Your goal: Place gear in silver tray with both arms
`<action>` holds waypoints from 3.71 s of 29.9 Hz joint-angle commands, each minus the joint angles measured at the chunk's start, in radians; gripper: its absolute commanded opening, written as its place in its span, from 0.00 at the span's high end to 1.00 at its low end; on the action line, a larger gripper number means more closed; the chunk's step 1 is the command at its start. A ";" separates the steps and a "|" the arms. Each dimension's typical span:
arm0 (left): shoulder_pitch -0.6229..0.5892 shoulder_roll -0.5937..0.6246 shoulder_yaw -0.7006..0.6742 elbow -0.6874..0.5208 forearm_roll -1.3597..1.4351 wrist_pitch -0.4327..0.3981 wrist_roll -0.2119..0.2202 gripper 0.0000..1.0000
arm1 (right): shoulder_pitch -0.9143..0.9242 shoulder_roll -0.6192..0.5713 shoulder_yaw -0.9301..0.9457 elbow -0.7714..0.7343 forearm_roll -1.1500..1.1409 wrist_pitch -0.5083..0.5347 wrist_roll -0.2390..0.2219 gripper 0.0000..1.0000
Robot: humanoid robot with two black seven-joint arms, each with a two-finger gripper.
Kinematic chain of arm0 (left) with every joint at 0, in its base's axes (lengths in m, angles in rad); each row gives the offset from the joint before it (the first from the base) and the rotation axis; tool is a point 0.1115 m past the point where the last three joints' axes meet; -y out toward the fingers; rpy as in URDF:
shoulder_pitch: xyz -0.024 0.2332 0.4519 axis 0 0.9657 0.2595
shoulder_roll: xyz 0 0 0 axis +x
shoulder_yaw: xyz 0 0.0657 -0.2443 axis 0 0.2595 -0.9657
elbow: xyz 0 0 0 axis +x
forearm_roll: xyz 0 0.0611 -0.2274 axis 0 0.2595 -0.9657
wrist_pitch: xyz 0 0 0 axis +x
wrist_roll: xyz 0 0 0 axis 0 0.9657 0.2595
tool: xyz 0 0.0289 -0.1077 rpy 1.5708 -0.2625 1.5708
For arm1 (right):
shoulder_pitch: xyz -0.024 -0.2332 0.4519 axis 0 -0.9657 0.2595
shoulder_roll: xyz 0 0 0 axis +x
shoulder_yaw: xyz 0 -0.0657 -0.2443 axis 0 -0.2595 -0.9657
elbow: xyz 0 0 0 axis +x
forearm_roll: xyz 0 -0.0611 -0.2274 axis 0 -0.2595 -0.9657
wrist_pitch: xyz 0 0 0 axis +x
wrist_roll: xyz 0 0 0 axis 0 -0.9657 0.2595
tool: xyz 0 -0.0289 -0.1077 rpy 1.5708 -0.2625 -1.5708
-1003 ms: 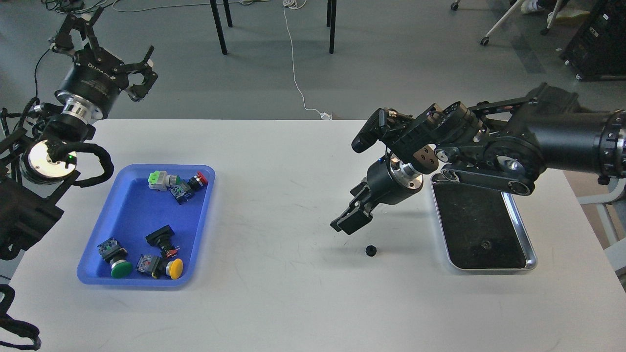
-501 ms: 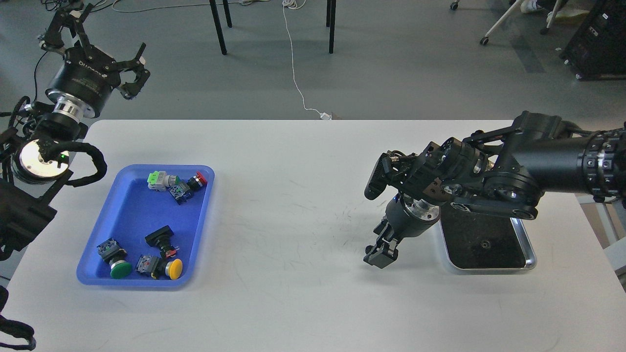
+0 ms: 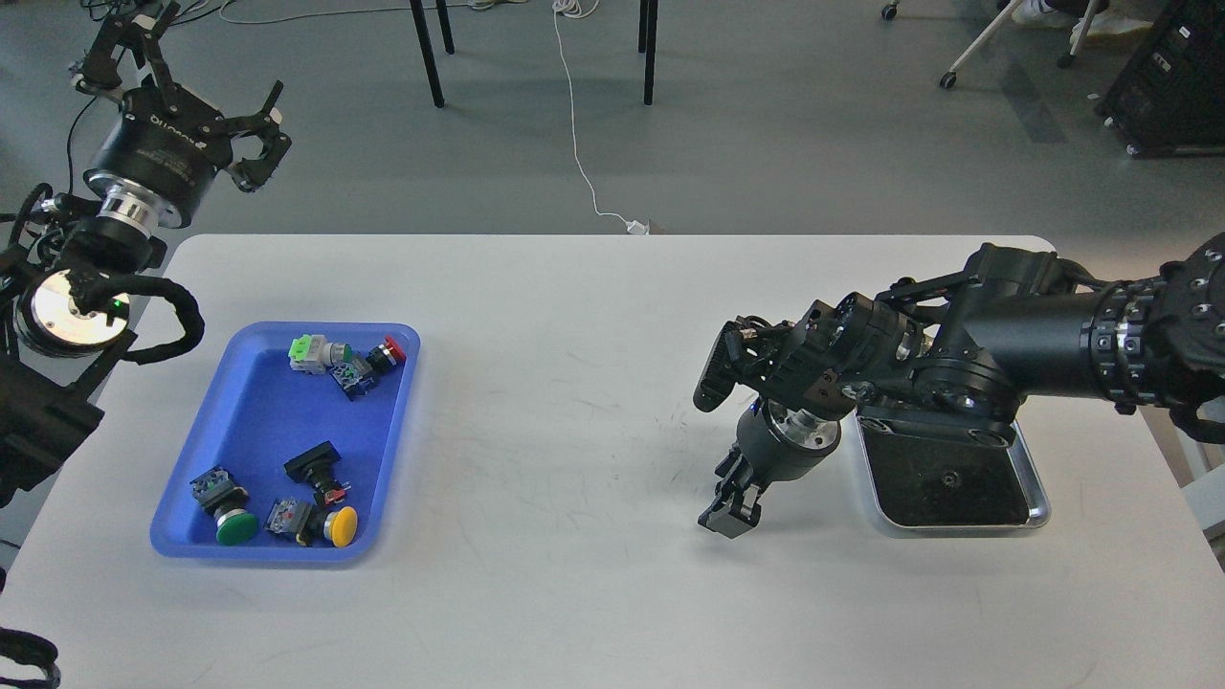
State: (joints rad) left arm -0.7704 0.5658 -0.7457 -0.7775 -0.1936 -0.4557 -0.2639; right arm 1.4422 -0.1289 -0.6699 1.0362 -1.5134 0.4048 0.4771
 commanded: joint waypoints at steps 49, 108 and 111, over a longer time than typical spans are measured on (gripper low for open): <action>-0.003 0.025 -0.007 -0.046 0.000 0.032 -0.001 0.02 | -0.041 -0.468 0.004 -0.070 -0.286 -0.110 0.005 0.80; -0.055 -0.142 -0.063 0.069 -0.018 0.081 0.015 0.02 | -0.400 -0.377 1.309 -0.354 1.860 -0.184 -0.078 0.01; -0.052 -0.156 -0.080 0.072 -0.029 0.083 0.015 0.02 | -0.468 -0.336 1.453 -0.390 1.918 -0.158 -0.146 0.01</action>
State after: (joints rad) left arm -0.8254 0.4217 -0.8099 -0.7090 -0.2148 -0.3744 -0.2506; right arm 1.0314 -0.5006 0.6653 0.6774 0.3518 0.2262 0.3867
